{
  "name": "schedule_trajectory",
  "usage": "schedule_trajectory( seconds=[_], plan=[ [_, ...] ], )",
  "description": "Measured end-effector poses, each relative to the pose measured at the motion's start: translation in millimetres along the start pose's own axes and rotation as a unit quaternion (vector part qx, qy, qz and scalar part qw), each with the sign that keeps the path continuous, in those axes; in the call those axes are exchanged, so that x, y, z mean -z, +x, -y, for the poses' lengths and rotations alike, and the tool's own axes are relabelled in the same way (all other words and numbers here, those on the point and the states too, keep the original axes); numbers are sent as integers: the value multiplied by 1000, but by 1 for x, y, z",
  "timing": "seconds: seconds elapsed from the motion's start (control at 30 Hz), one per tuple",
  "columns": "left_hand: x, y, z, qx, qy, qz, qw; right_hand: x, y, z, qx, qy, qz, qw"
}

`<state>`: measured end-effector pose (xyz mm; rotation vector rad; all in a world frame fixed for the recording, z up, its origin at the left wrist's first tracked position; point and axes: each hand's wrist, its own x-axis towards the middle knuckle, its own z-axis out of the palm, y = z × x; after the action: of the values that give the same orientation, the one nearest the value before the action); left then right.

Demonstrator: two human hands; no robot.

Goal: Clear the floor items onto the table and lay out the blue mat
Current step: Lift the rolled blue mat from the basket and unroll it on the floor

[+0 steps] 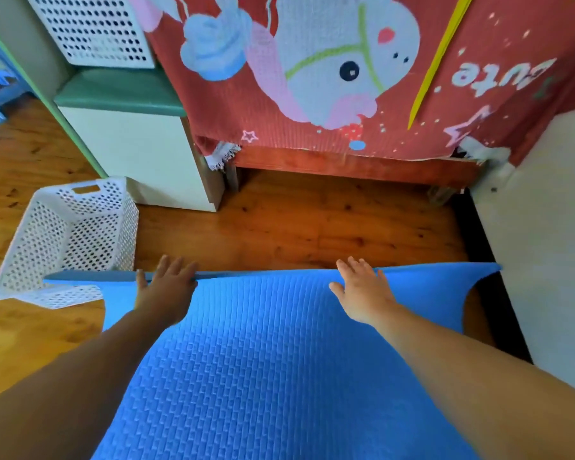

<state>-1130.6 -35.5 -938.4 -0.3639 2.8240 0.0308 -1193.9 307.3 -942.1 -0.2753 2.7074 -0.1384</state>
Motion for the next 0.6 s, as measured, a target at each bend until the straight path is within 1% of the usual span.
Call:
schedule_trajectory(
  seconds=[0.03,0.1,0.17,0.27,0.4,0.47,0.6],
  plan=[
    [-11,10,-2,5,2,-20,1000,-12,12,-2,-4,-4,-12,1000],
    [-9,21,-11,9,10,-56,998,-14,22,-7,-6,-10,-33,999],
    [-8,35,-19,21,4,-90,996,-18,29,-9,-9,-19,-71,997],
    [-5,64,-26,30,-6,-108,994,-15,41,-12,5,-43,-111,993],
    [3,91,-26,32,-10,-137,990,-5,52,-14,30,-47,-188,981],
    [9,98,-28,18,-4,-153,988,0,58,-16,30,-56,-203,977],
    [23,106,-37,-15,12,-174,985,5,62,-25,4,-63,-199,978]
  ],
)
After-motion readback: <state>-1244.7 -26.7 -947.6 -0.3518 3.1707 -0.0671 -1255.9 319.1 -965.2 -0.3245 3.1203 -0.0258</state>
